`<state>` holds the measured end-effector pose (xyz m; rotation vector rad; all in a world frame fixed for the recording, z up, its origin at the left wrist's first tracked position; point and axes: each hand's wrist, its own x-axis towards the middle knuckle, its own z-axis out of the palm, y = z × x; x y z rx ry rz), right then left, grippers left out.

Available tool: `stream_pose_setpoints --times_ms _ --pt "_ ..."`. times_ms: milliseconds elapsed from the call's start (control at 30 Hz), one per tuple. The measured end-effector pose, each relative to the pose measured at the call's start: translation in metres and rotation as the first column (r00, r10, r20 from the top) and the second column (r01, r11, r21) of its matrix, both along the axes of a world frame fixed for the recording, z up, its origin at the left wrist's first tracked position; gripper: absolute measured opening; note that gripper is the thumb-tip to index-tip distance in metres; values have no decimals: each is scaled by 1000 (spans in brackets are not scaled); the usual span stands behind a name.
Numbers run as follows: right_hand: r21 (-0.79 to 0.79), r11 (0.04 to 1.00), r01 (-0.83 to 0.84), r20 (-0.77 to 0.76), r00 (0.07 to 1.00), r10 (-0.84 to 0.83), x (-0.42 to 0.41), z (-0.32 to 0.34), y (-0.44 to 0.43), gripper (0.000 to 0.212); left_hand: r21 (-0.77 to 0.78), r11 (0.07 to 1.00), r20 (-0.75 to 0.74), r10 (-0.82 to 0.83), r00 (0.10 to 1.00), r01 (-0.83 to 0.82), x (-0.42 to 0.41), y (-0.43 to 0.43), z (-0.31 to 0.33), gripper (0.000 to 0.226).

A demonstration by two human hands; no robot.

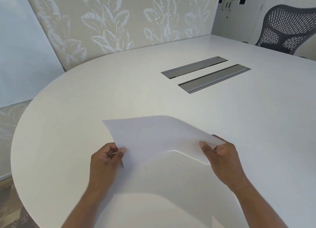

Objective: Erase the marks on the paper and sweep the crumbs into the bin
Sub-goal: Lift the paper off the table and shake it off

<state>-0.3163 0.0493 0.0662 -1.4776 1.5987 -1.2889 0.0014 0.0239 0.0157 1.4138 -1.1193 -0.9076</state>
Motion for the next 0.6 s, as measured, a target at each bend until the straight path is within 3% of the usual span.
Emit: stream_pose_setpoints --times_ms 133,233,400,533,600 --pt "-49 994 102 68 993 -99 -6 5 -12 24 -11 999 -31 31 999 -31 -4 -13 16 5" --pt "-14 984 178 249 954 -169 -8 12 -24 18 -8 999 -66 36 997 -36 -10 -26 25 9" --pt "107 971 213 645 729 -230 -10 15 -35 12 69 994 -149 91 985 -82 -25 -31 37 40" --pt "182 957 225 765 579 -281 2 12 -31 13 139 985 -285 -57 957 100 -57 -23 35 54" --pt "210 954 214 800 523 -293 10 5 -31 14 185 950 -378 -167 910 251 -81 -17 35 48"
